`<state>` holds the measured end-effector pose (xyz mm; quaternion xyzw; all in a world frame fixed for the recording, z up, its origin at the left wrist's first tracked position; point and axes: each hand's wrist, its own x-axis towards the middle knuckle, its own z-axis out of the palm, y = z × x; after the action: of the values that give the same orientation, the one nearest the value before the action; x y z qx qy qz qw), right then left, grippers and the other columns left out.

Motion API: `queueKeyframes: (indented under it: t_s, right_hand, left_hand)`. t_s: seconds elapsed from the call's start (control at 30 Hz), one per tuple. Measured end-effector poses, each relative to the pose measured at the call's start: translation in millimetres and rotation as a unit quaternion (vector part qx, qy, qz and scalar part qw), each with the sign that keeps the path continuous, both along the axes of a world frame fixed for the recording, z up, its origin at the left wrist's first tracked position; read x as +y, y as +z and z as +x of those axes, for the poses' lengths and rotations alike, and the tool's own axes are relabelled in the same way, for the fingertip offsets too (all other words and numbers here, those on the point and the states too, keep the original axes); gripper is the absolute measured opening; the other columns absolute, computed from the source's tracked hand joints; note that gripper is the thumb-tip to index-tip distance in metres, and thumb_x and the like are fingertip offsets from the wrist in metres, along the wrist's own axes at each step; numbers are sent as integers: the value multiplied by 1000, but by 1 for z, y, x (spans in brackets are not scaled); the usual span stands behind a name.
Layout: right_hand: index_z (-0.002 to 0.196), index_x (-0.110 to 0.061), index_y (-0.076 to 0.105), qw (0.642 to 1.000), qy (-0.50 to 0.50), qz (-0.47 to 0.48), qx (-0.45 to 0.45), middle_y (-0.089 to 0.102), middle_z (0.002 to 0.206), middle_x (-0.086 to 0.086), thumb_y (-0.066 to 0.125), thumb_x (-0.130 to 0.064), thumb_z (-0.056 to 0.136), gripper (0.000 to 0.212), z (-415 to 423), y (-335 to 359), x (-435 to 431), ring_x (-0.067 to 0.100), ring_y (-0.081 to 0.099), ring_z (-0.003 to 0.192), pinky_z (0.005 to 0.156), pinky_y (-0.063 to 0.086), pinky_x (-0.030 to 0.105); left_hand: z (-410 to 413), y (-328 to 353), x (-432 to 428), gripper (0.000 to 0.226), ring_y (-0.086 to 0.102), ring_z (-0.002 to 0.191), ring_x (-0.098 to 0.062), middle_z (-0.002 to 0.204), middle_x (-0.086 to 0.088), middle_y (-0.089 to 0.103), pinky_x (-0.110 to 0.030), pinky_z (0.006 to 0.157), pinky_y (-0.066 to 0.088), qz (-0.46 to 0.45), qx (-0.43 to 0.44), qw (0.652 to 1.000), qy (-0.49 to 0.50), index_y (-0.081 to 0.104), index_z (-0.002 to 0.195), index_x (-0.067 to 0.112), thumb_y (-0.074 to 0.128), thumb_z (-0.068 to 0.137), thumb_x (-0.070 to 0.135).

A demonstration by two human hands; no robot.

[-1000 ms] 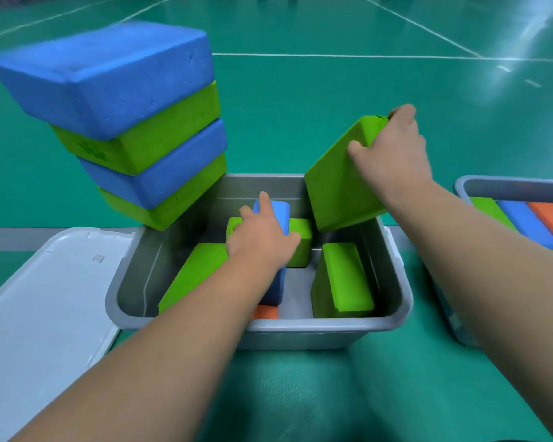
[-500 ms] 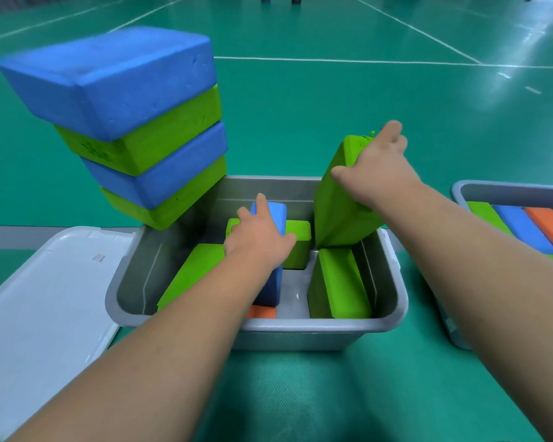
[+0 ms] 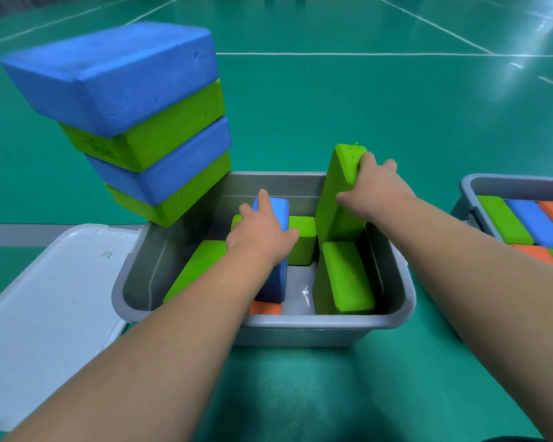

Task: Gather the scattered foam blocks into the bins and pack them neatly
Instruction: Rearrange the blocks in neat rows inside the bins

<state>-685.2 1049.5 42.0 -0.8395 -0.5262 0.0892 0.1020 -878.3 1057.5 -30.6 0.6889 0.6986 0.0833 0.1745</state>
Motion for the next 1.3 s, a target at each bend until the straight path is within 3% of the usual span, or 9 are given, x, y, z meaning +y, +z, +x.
queueKeyframes:
  t_s: [0.23,0.4,0.6,0.7,0.77,0.93,1.1,1.23,1.3]
  right_hand:
    - [128,-20,41,998,39,26,-33,38,128,16,77,-46,79,66,-10,-6,-2,44,56,107,89,50,50]
    - [139,-19,39,994,70,-71,-50,37,141,18,67,-45,89,63,-11,-31,1,42,55,121,96,49,51]
    - [140,-16,37,994,66,-73,-55,43,140,22,63,-67,88,78,-17,-47,3,42,55,124,98,48,52]
    - [137,-11,39,997,57,-33,-36,44,137,26,49,-54,100,57,-14,-54,3,46,57,118,99,50,53]
    - [135,-10,41,998,56,-16,-33,47,133,25,49,-49,101,52,-12,-57,3,46,59,113,95,51,51]
    - [126,-7,51,993,97,-17,-64,62,116,23,59,-52,97,54,-5,-65,3,41,63,104,76,47,40]
    - [118,-10,67,992,95,-63,-51,69,110,17,69,-59,89,57,3,-74,9,37,66,101,75,49,35]
    - [104,-7,61,986,97,-107,-85,68,111,18,63,-56,95,50,-1,-82,8,37,65,102,76,48,35]
    - [129,1,55,984,92,-123,-91,61,130,23,59,-60,95,70,-6,-87,7,39,61,118,91,53,41]
  left_hand:
    - [2,-1,3,101,55,123,-39,150,-12,33,-42,80,42,4,-1,1000,-2,0,164,32,57,86,60]
    - [4,-2,4,101,54,124,-39,150,-12,33,-42,79,41,7,5,1000,0,0,163,32,59,86,62]
    - [4,-3,4,103,53,126,-39,151,-12,33,-43,80,39,7,6,1000,3,1,164,32,60,86,63]
    - [3,-4,5,103,54,124,-39,148,-12,35,-42,80,40,15,-1,1000,-7,2,163,33,62,84,63]
    - [3,-5,5,103,56,122,-38,146,-11,37,-42,79,41,24,-7,1000,-18,4,163,34,62,83,63]
    - [8,-6,7,101,57,121,-37,144,-11,38,-41,78,41,33,-12,999,-23,6,162,34,62,83,63]
    - [12,-8,12,100,57,119,-37,142,-10,39,-40,77,40,29,-18,999,-16,9,161,36,62,80,61]
    - [14,-7,10,99,56,120,-37,142,-10,39,-40,77,40,26,-20,999,-15,8,161,36,62,81,59]
    - [13,-6,10,99,56,121,-37,142,-10,39,-41,79,40,25,-22,999,-12,8,161,36,62,81,59]
